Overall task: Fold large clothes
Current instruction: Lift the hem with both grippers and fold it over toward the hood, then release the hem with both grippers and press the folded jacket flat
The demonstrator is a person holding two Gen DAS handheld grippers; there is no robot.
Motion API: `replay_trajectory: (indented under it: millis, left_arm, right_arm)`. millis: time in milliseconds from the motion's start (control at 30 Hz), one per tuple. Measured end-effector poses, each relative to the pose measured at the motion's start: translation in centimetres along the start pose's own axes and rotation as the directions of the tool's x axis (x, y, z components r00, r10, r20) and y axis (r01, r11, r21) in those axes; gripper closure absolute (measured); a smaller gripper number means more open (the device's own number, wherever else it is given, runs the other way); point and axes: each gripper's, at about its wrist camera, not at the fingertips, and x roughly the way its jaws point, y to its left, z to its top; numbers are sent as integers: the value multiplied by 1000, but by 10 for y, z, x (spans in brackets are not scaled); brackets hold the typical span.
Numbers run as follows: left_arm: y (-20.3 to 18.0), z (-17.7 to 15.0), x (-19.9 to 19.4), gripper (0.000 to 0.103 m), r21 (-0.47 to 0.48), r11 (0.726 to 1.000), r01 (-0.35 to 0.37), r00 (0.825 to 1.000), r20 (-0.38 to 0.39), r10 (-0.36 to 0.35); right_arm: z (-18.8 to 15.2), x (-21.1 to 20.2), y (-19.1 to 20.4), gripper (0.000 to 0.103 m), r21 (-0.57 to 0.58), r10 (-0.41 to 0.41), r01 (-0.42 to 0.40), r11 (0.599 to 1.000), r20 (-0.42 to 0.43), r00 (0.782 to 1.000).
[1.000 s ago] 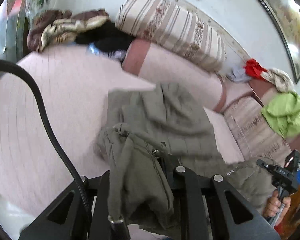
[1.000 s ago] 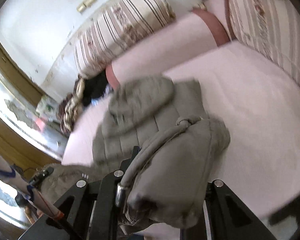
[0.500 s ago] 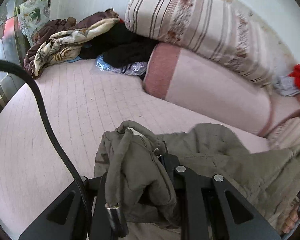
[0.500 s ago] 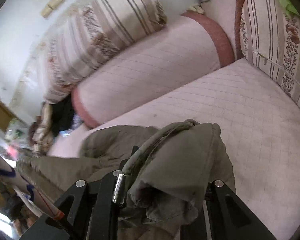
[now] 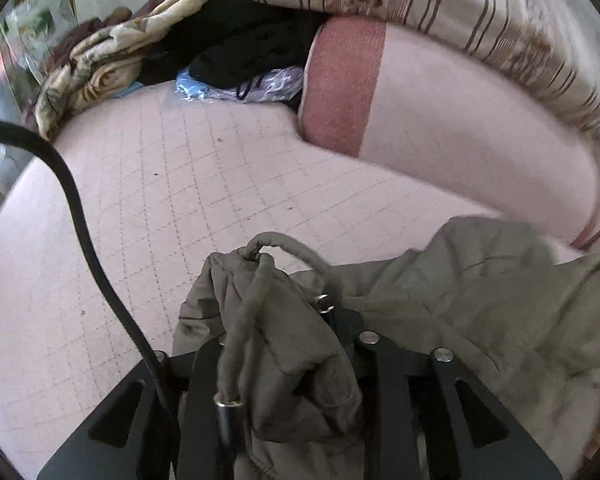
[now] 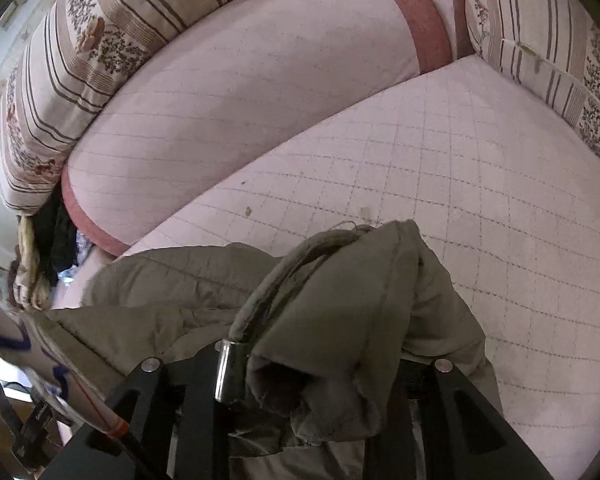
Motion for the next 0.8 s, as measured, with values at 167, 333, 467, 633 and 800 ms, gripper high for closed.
replay_trajectory:
  millis: [167, 333, 467, 633, 800]
  left_arm:
    - [32, 12, -51, 58, -136, 955, 264, 964, 23, -263]
    - [39, 17, -91, 35, -229, 890, 395, 919, 80, -387]
    - [21, 15, -120, 28, -181, 890, 417, 908, 127, -400]
    - [-44, -8, -112, 28, 46, 976, 215, 971, 94, -219]
    - [-92, -39, -48, 28, 155, 976, 151, 988, 1, -153]
  right_arm:
    - [-2, -60, -6, 6, 19, 104, -107, 994, 131, 986]
    - [-14, -120, 5, 5, -75, 50, -30, 997, 277, 960]
    - [-37, -133, 28, 17, -225, 41, 25, 974, 285, 958]
    - [-78, -95, 74, 31, -442, 51, 54, 895, 223, 973]
    - [-90, -37, 98, 31, -511, 22, 80, 856, 190, 982]
